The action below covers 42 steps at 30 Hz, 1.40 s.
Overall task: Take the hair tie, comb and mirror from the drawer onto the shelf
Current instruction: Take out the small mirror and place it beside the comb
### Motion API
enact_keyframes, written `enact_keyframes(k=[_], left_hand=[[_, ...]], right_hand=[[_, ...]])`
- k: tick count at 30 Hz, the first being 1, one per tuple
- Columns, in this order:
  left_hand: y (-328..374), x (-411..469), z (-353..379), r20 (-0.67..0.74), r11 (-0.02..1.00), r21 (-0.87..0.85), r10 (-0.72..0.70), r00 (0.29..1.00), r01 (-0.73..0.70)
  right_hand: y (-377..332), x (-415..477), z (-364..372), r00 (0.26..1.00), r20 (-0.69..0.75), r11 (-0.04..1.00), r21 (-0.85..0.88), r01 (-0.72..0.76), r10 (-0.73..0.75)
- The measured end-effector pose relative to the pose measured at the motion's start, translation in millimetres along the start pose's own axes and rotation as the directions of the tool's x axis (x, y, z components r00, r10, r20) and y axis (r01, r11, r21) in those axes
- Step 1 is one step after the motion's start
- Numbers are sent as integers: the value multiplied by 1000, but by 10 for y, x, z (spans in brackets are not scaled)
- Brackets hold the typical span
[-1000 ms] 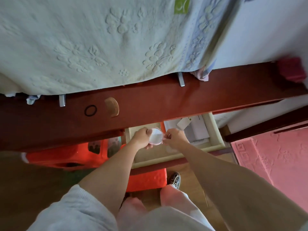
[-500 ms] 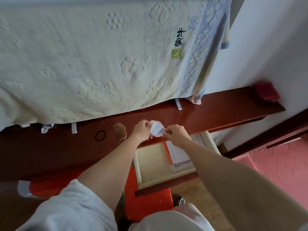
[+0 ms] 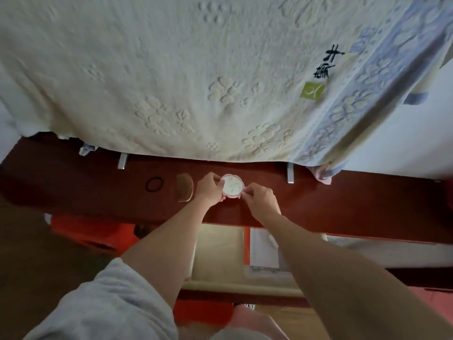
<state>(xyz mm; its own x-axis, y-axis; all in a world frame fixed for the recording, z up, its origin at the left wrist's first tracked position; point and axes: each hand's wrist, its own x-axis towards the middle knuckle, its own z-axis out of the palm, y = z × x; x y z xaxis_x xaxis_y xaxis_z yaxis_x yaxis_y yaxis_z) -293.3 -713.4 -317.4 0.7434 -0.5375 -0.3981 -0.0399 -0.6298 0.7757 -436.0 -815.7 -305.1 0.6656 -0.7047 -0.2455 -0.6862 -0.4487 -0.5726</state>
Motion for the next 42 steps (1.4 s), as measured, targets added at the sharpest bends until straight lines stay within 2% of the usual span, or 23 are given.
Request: enact_keyframes(k=[5,11,19,23,31,33,36,39,42], left_hand=[[-171,32,111,-64,1000,-7,-28,998,28],[-250,74,192,-182,997,-75,18,983,-32],[-246,112,155,-184,979,-202,-38,982,0],[-242,143,139,-169,979,-202,-55,984,20],[-238,91,192,-169,988,-142,-76,983,52],[-269,9,190,-176,992,-118,-65,982,44],[-317,-163,142,-205,1000,1,-28,978,29],[-335,-420,110,-200,988,149,73,977,-43],[-430,-719,127,-52,941,307,165,985,-142]], right_hand=[[111,125,133,999,35,999,8,37,-38],[156,237,264,999,-4,998,49,35,-34],[186,254,366,998,-68,988,151,8,2],[192,226,407,996,-92,986,169,14,2],[209,198,315,999,-47,977,212,11,-1],[220,143,254,997,-75,975,220,20,-3],[229,7,169,991,-131,985,166,51,-30],[246,-229,79,991,-134,992,125,30,-13],[355,-594,34,996,-86,995,101,13,-4]])
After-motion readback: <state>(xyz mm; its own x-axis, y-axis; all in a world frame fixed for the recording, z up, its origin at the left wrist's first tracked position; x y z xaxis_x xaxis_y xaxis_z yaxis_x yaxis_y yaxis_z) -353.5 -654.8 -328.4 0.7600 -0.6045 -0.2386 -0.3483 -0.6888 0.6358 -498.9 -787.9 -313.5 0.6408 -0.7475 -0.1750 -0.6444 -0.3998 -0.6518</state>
